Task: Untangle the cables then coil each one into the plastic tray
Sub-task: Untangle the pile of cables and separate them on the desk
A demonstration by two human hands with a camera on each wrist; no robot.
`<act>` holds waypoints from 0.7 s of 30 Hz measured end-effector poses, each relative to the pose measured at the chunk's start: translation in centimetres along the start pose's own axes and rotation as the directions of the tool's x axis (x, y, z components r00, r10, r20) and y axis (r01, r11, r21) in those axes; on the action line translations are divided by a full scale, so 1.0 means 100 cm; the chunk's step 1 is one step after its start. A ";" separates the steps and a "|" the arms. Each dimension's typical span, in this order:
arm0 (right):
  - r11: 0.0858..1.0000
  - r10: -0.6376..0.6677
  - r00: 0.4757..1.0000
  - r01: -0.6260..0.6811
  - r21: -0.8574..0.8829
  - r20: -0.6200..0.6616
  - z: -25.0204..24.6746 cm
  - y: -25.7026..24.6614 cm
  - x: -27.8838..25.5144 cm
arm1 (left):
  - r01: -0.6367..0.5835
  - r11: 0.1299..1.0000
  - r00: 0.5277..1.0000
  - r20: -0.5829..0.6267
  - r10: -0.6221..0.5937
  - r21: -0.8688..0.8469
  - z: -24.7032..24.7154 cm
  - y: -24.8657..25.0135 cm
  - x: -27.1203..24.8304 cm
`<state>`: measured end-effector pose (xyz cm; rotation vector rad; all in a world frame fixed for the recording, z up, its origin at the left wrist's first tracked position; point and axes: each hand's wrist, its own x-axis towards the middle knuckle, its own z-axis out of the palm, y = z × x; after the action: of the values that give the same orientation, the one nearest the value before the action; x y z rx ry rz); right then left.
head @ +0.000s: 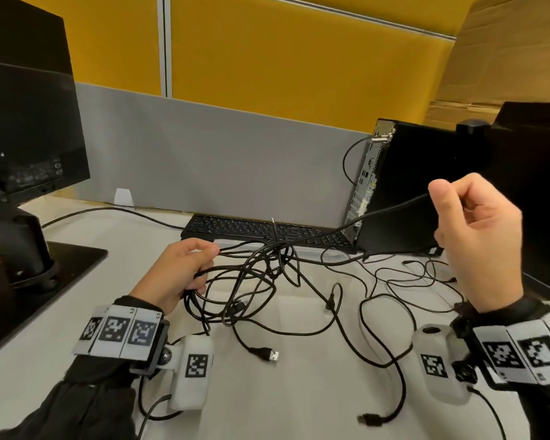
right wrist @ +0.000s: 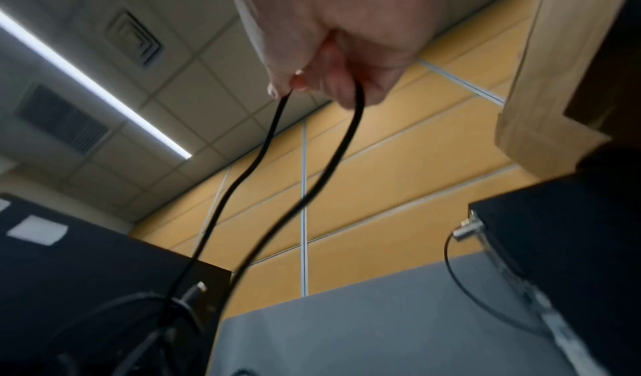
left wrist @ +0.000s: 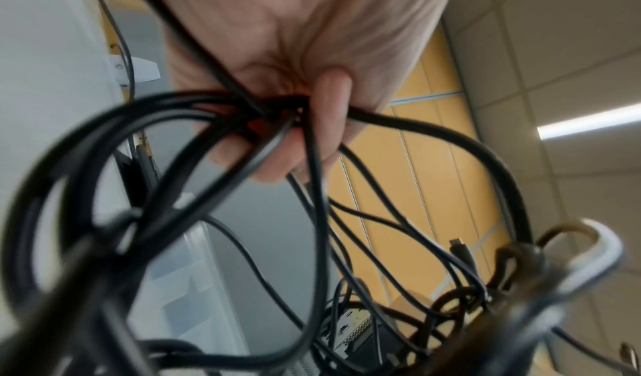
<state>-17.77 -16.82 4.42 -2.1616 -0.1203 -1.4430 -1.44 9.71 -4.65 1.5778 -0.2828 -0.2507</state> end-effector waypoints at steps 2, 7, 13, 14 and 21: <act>0.984 0.112 0.983 -0.130 0.121 0.147 0.007 -0.004 -0.001 | -0.014 0.998 1.000 -0.015 0.015 0.060 0.003 0.000 -0.002; 0.896 0.220 0.846 -0.372 0.242 0.486 0.035 -0.019 -0.012 | -0.307 0.893 0.951 0.084 0.296 0.330 0.014 0.008 -0.014; 0.716 0.017 0.678 -0.522 0.464 0.735 0.056 -0.055 -0.020 | -0.643 0.647 0.743 0.538 0.398 0.410 0.041 -0.002 -0.023; 0.734 -0.018 0.674 -0.493 0.467 0.739 0.056 -0.060 -0.022 | -0.654 0.606 0.739 0.552 0.385 0.453 0.040 -0.006 -0.020; 0.942 -0.062 0.890 -0.098 0.322 0.452 0.031 -0.055 -0.009 | -0.512 0.639 0.854 0.419 0.309 0.573 0.028 -0.011 -0.012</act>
<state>-17.59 -10.43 4.82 -2.1558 -0.4810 -0.7988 -3.48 7.50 -5.82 2.1319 -1.0590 0.0069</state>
